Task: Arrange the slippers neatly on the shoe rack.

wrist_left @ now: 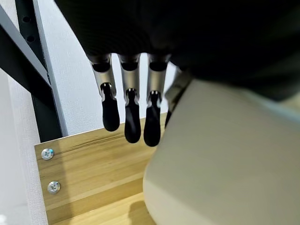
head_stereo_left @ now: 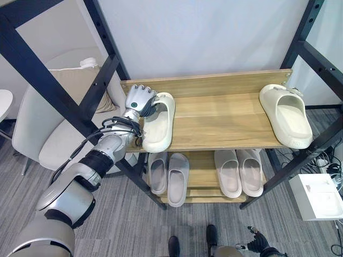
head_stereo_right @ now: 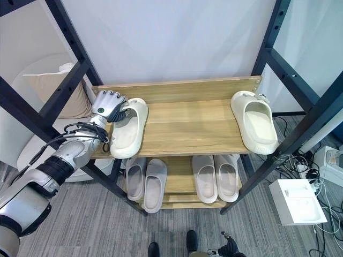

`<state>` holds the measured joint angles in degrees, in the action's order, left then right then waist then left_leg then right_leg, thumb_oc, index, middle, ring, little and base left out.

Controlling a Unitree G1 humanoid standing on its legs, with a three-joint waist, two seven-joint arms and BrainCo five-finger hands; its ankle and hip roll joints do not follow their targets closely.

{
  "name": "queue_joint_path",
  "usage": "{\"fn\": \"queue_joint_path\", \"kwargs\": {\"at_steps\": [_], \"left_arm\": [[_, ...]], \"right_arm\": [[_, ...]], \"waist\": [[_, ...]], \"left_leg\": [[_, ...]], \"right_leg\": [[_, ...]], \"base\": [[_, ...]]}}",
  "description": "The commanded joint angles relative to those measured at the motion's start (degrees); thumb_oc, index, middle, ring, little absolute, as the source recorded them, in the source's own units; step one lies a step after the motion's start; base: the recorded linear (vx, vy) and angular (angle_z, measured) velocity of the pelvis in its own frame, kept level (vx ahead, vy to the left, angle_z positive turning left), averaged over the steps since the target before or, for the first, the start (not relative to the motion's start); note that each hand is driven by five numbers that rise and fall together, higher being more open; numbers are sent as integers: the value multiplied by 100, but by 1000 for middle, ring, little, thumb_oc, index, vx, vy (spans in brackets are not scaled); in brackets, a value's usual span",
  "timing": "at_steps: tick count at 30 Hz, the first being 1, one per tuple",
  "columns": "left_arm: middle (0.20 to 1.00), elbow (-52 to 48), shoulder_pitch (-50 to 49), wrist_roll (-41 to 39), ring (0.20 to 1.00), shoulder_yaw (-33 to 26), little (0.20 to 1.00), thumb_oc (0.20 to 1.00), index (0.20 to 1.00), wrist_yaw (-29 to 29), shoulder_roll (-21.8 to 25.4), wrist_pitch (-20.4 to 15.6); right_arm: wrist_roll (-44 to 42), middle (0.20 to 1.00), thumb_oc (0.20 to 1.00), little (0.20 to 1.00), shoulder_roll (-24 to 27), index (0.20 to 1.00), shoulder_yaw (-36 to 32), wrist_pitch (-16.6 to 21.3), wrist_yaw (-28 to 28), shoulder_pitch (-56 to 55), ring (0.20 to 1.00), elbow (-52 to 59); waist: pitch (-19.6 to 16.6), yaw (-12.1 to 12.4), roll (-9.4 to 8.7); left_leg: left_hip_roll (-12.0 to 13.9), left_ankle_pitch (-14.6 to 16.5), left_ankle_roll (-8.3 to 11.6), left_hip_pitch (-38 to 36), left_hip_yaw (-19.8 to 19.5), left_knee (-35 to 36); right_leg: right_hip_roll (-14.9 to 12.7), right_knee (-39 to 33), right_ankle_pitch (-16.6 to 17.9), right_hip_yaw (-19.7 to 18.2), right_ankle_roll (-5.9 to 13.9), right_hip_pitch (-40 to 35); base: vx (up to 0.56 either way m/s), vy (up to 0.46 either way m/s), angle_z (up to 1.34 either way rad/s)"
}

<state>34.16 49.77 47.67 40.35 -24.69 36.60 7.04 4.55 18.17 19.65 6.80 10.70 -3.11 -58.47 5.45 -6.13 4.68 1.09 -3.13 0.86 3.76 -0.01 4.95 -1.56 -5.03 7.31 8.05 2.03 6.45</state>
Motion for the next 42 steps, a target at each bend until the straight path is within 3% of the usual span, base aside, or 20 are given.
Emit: {"fn": "queue_joint_path", "kwargs": {"at_steps": [1,6,10,15,17,29,42], "left_arm": [[200,400,954,-29,200,-553,200,200,200,-89,924,76],[200,-291,737,-217,200,-893,200,200,200,-92,914,-43],[200,-1816,440,-199,200,-1368,200,200,200,-37,778,-337],[200,-2447,487,-172,200,-1328,200,200,200,102,481,-572],[200,-2586,625,-271,200,-1146,200,200,200,177,135,-715],[200,-1761,1242,-447,200,-413,200,200,200,246,-612,-772],[200,631,1971,-365,200,600,200,200,200,116,-1441,-453]], "right_arm": [[41,1000,1000,1000,-47,1000,159,9,-66,-57,1000,244],[3,1000,1000,1000,-79,1000,139,-17,-95,-32,1000,262],[-36,1000,1000,1000,-162,1000,69,-92,-116,-2,1000,191],[-84,1000,1000,1000,-176,1000,72,-129,-106,110,1000,70],[-143,1000,1000,1000,-167,1000,83,-138,-90,265,1000,-4],[-271,1000,1000,1000,-62,1000,46,-185,62,417,1000,-185],[-505,1000,1000,1000,94,1000,-73,-73,312,411,1000,-398]], "waist": [[49,-106,-176],[43,-69,-182],[31,-9,-181],[8,5,-164],[1,0,-146],[-10,-140,-6],[-22,-506,93]], "left_leg": [[-50,308,181,-427,-159,5],[-58,299,183,-430,-193,5],[-62,303,180,-421,-250,5],[-71,307,174,-422,-284,5],[-72,300,176,-430,-294,5],[-53,274,187,-426,-195,5],[10,289,227,-443,-2,5]], "right_leg": [[-354,3,-672,-56,582,-673],[-354,3,-675,-30,573,-698],[-361,3,-702,15,552,-707],[-368,3,-707,46,544,-735],[-364,3,-714,55,539,-749],[-346,3,-679,-39,536,-689],[-278,3,-672,-231,529,-582]], "base": [[0,0,0],[0,0,0],[-5,-4,3],[-6,-5,13],[0,0,0],[0,-2,-1],[23,-14,-9]]}}
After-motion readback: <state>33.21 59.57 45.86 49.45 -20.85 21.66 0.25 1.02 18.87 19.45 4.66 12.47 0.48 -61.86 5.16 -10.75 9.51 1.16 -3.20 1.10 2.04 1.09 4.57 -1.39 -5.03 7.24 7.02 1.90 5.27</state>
